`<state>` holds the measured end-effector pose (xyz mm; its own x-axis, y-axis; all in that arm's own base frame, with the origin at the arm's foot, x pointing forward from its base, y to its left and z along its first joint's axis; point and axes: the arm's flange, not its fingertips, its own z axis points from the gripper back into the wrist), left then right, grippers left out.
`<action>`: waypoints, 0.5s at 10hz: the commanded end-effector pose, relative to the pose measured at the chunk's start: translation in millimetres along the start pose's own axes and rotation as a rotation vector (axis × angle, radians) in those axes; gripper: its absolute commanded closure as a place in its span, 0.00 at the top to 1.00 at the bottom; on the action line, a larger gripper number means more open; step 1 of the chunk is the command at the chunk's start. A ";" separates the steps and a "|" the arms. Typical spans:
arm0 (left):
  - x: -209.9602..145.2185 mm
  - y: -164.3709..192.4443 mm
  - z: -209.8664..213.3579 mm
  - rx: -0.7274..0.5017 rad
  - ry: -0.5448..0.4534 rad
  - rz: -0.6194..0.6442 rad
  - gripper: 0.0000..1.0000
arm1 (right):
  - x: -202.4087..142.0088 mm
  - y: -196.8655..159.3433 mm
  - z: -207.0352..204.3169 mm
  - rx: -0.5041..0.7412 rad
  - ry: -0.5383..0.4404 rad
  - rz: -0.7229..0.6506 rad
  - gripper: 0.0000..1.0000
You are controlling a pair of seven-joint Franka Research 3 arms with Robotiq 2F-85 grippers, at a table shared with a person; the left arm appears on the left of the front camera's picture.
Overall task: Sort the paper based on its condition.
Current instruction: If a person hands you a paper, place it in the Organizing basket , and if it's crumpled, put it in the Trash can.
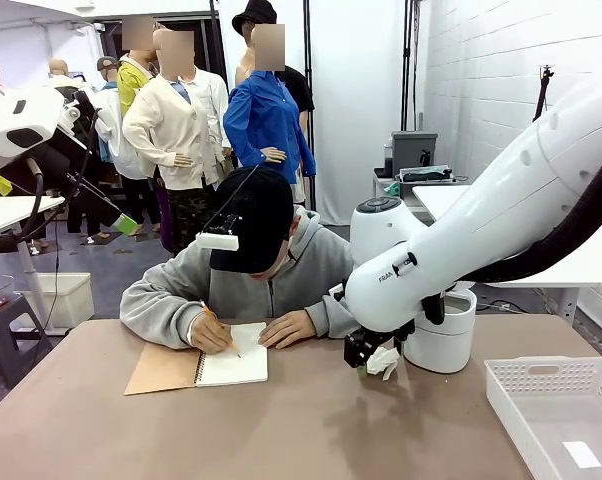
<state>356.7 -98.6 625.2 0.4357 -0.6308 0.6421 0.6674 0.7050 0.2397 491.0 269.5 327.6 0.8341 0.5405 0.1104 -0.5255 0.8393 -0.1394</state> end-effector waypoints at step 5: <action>-0.8 1.2 0.0 0.002 0.000 0.003 1.00 | 13.5 1.7 -21.9 -0.096 -0.032 0.021 0.96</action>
<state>356.7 -98.6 625.2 0.4357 -0.6308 0.6421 0.6674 0.7050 0.2397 501.2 271.5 314.6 0.8198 0.5627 0.1062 -0.5427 0.8227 -0.1693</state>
